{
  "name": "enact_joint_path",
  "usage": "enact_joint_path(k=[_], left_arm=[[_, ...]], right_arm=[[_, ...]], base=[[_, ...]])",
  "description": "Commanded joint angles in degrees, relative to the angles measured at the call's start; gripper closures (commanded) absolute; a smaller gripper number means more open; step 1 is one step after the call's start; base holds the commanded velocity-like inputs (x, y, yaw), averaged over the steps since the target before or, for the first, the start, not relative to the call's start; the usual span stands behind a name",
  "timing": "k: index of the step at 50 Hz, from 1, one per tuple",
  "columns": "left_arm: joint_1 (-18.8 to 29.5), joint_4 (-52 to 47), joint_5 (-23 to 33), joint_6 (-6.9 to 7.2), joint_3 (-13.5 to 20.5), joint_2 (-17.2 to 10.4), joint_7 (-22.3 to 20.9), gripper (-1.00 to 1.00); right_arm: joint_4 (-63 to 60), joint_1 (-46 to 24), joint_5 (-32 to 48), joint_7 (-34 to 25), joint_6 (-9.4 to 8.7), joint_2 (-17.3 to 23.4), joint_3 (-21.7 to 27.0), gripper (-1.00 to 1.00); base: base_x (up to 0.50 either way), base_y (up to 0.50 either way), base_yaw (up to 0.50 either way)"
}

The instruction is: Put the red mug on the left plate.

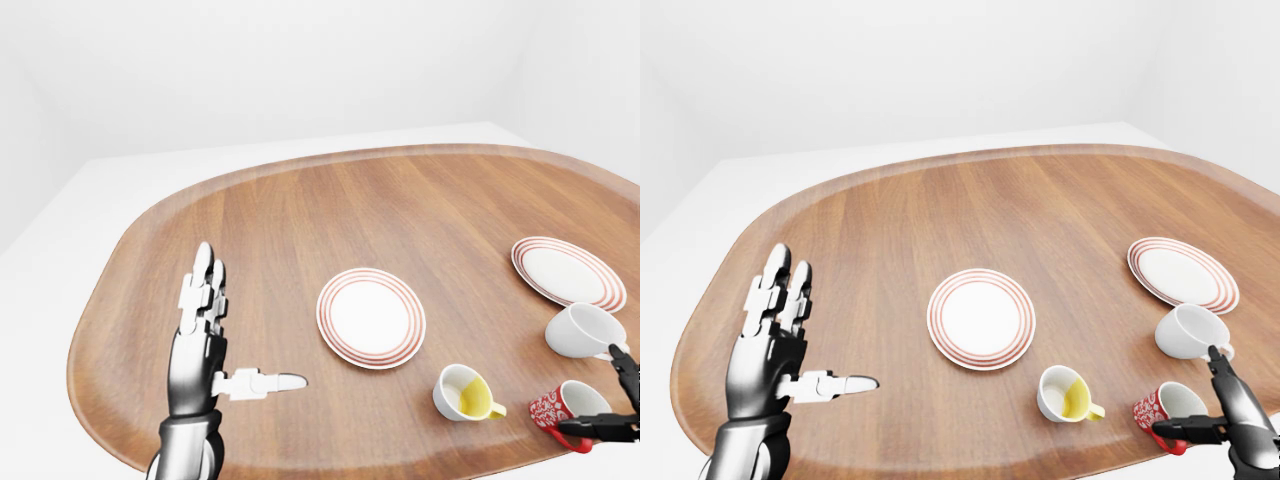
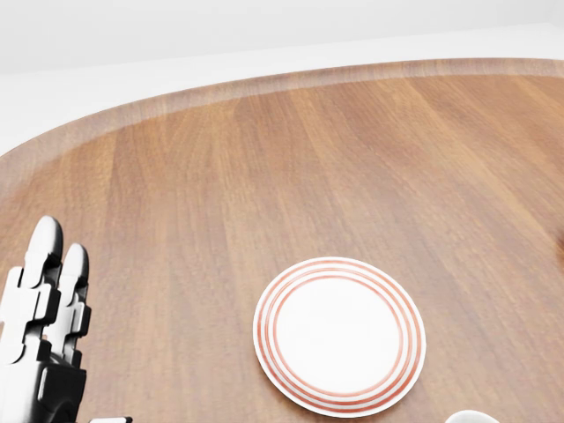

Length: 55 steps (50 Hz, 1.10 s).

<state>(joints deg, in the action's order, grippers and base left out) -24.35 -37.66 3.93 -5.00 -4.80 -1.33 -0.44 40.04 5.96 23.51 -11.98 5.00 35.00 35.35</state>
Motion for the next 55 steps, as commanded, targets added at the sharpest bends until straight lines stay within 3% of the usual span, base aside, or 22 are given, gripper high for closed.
enact_joint_path(k=[1, 15, 16, 18, 19, 33, 38, 41, 43, 44, 48, 53, 55], left_arm=[[0.1, -0.1, 0.1, 0.00, -0.1, 0.0, 0.0, -1.00], [0.0, -0.1, -0.1, 0.00, 0.1, 0.0, 0.0, -1.00], [0.0, -0.1, -0.1, 0.00, 0.1, 0.0, 0.0, -1.00], [0.0, -0.1, -0.1, 0.00, 0.1, 0.0, 0.0, -1.00], [-0.1, -0.1, 0.0, 0.00, 0.1, 0.0, 0.0, -1.00], [-0.1, 0.1, 0.0, 0.00, 0.1, 0.0, 0.0, -1.00], [-0.2, 0.1, 0.0, 0.00, 0.1, 0.0, 0.1, -1.00], [-0.2, 0.2, 0.0, 0.00, 0.1, 0.0, 0.0, -1.00], [-0.2, 0.2, -0.1, 0.00, 0.1, 0.0, 0.0, -1.00], [-0.2, 0.2, -0.1, 0.00, 0.1, 0.0, 0.0, -1.00], [-0.1, 0.3, -0.1, 0.00, 0.2, 0.0, -0.1, -1.00], [0.1, 0.6, -0.1, 0.00, 0.3, 0.1, -0.1, -1.00], [0.2, 0.6, -0.1, 0.00, 0.3, 0.1, -0.2, -1.00]], right_arm=[[4.4, -0.6, -2.1, 1.6, 0.00, 1.3, -3.1, -1.00], [10.0, -2.3, -3.1, 3.3, 0.00, 2.7, -6.6, -1.00], [10.4, -2.3, -3.0, 3.8, 0.00, 2.8, -6.9, -0.29], [10.5, -2.3, -3.1, 3.9, 0.00, 2.9, -7.0, -0.29], [10.3, -2.0, -3.1, 3.8, 0.00, 2.9, -7.3, 1.00], [8.3, -0.8, -3.1, 3.5, 0.00, 2.4, -6.9, 1.00], [-13.7, 2.4, -1.4, 2.2, -0.13, -0.7, 1.2, 1.00], [-24.1, 0.1, 2.3, -0.4, -7.22, -2.8, 5.7, 1.00], [-31.6, -3.5, 4.7, -1.9, -10.00, -3.2, 6.3, 1.00], [-32.1, -3.8, 5.2, -2.3, -10.00, -3.5, 6.6, 1.00], [-38.5, -14.9, 9.9, -3.4, -10.00, -1.0, 0.1, 1.00], [-33.0, -31.1, 14.3, -1.9, -10.00, 1.9, -12.8, 1.00], [-30.0, -35.6, 15.6, -0.9, -10.00, 1.8, -15.8, 1.00]], base=[[0.00, 0.00, 0.00], [0.00, 0.00, 0.00], [0.00, 0.00, 0.00], [0.00, 0.00, 0.00], [0.00, 0.00, 0.00], [0.00, 0.00, 0.00], [0.00, 0.00, 0.00], [0.00, 0.00, 0.00], [0.00, 0.00, 0.00], [0.00, 0.00, 0.00], [0.00, 0.00, 0.00], [0.00, 0.00, 0.00], [0.00, 0.00, 0.00]])
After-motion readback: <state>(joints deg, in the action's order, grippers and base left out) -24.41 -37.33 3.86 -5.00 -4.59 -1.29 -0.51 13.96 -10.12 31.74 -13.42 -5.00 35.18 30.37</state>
